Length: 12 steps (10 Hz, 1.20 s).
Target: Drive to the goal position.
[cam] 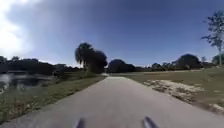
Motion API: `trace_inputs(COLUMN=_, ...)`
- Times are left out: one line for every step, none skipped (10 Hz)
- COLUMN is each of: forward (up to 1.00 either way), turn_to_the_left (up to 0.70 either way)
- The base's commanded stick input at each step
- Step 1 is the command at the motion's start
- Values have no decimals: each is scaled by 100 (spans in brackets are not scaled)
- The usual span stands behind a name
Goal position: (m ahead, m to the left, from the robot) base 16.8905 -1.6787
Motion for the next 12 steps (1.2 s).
trace_inputs(forward=70, turn_to_the_left=0)
trace_inputs(forward=70, turn_to_the_left=0)
trace_inputs(forward=70, turn_to_the_left=0)
trace_inputs(forward=70, turn_to_the_left=0)
trace_inputs(forward=70, turn_to_the_left=0)
trace_inputs(forward=70, turn_to_the_left=0)
trace_inputs(forward=70, turn_to_the_left=0)
trace_inputs(forward=70, turn_to_the_left=0)
trace_inputs(forward=70, turn_to_the_left=0)
trace_inputs(forward=70, turn_to_the_left=0)
trace_inputs(forward=70, turn_to_the_left=0)
trace_inputs(forward=70, turn_to_the_left=0)
